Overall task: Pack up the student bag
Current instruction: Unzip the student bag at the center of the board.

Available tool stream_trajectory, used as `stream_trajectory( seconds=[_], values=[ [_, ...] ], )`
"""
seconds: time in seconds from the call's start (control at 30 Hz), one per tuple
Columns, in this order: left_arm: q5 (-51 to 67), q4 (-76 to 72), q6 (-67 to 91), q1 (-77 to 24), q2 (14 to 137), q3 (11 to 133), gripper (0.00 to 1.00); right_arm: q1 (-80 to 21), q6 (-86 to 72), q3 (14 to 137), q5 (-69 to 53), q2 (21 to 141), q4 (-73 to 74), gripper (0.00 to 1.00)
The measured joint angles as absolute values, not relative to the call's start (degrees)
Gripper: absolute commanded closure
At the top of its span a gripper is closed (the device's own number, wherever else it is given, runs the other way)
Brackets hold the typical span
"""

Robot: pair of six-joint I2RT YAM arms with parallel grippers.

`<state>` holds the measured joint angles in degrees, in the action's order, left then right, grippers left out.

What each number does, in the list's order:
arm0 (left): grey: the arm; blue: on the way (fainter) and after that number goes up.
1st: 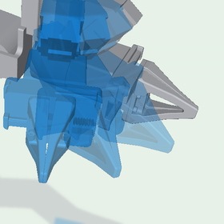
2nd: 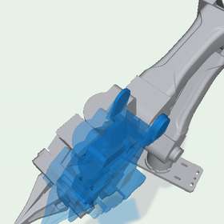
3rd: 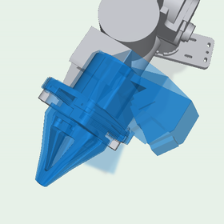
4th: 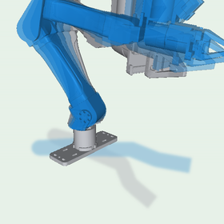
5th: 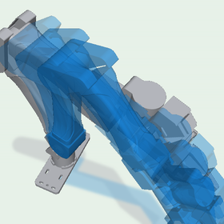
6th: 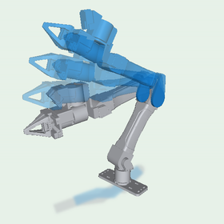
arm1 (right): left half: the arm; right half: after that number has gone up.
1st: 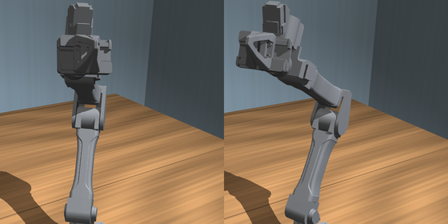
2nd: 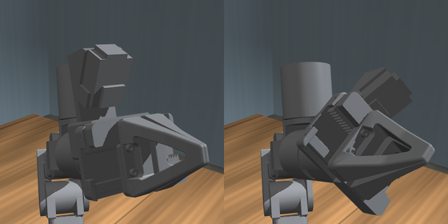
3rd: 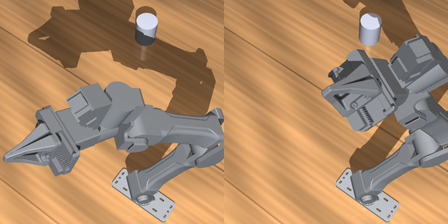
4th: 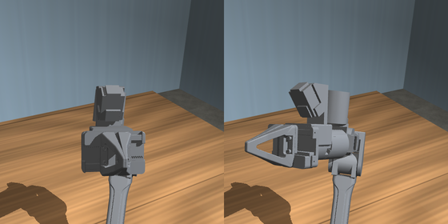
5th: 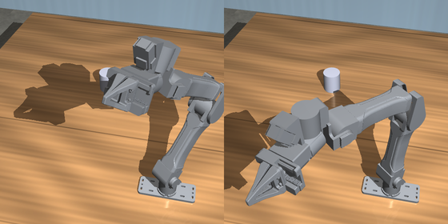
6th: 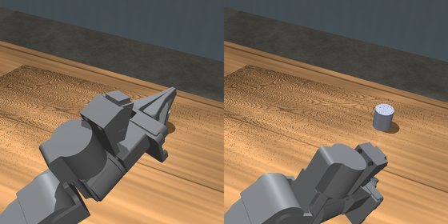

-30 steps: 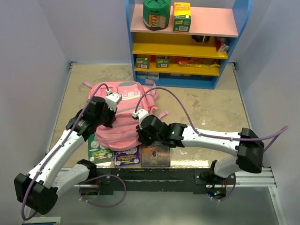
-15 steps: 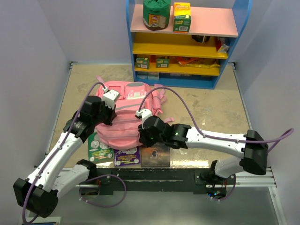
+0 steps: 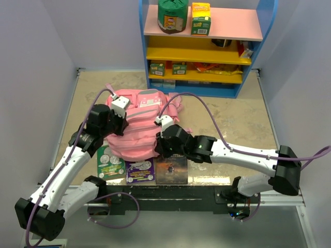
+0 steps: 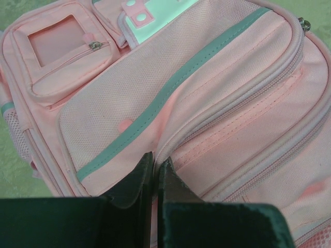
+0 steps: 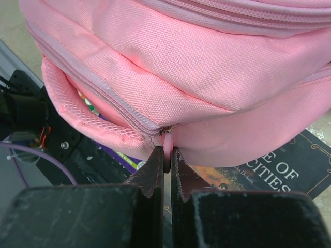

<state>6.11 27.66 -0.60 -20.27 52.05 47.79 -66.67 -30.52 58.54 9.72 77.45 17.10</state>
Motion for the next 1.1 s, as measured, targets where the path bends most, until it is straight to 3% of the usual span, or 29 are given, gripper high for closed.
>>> stream_trajectory(
  seconds=[1.1],
  values=[
    [1.32,30.61,0.38,-19.84,52.73,50.35,1.0,-72.9,-33.01,65.17,18.96,82.08,23.79,1.0]
  ],
)
